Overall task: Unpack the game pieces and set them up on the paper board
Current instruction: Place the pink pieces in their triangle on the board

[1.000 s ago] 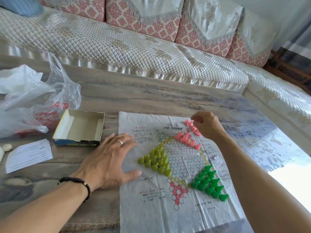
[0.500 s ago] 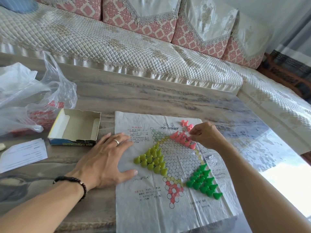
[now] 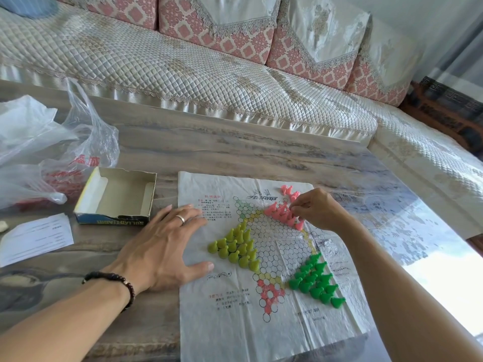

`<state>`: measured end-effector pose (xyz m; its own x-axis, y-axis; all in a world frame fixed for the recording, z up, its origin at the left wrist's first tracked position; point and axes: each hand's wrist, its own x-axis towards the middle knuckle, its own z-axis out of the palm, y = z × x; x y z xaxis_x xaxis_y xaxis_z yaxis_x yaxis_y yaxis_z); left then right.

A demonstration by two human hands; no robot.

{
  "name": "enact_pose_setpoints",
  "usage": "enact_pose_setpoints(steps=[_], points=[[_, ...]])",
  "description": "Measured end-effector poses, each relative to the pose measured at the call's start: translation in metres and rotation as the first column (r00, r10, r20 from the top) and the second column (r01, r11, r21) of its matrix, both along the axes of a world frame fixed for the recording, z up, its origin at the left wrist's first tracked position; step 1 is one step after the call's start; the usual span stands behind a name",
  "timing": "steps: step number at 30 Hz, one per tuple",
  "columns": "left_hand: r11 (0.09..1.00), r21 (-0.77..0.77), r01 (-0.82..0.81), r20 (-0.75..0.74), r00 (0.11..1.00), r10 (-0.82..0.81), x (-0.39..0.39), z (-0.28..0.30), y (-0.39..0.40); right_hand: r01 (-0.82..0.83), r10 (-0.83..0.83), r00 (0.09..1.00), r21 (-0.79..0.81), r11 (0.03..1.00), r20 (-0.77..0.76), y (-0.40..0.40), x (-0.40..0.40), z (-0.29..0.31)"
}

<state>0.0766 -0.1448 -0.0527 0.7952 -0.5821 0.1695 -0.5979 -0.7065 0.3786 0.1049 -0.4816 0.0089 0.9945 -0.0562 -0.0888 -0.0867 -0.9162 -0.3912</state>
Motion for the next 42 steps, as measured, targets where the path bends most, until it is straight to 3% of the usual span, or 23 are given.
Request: enact_pose_setpoints(steps=[5, 9, 12, 19, 25, 34, 37, 42], points=[[1.000, 0.014, -0.007, -0.001, 1.000, 0.007, 0.001, -0.001, 0.000, 0.022, -0.023, 0.998, 0.024, 0.999, 0.056, -0.004, 0.002, -0.002], [1.000, 0.025, -0.008, -0.001, 1.000, 0.008, 0.001, 0.000, 0.000, 0.213, -0.212, 0.950, 0.021, 0.977, 0.228, -0.017, 0.008, -0.002], [0.999, 0.036, -0.011, -0.003, 1.000, 0.011, 0.001, -0.001, 0.001, 0.282, -0.267, 0.921, -0.011, 0.959, 0.285, -0.028, 0.012, -0.005], [0.999, 0.035, -0.007, -0.007, 1.000, 0.007, 0.001, 0.000, 0.000, 0.123, -0.095, 0.972, -0.123, 0.985, 0.213, -0.026, 0.014, -0.022], [0.999, 0.048, -0.005, -0.003, 1.000, 0.005, 0.001, 0.000, 0.001, 0.103, -0.043, 0.966, -0.226, 0.969, 0.254, -0.024, 0.009, -0.026], [1.000, 0.016, 0.002, -0.002, 1.000, -0.002, 0.001, 0.000, 0.000, 0.174, -0.163, 0.941, -0.011, 0.985, 0.296, -0.026, -0.006, -0.014], [1.000, 0.021, 0.002, 0.001, 1.000, -0.002, 0.001, 0.000, -0.001, 0.135, -0.144, 0.964, 0.055, 0.989, 0.222, -0.020, -0.011, -0.011], [1.000, 0.029, 0.001, 0.000, 1.000, -0.001, 0.001, 0.000, 0.000, 0.108, -0.111, 0.987, 0.032, 0.994, 0.116, -0.018, -0.013, -0.017]])
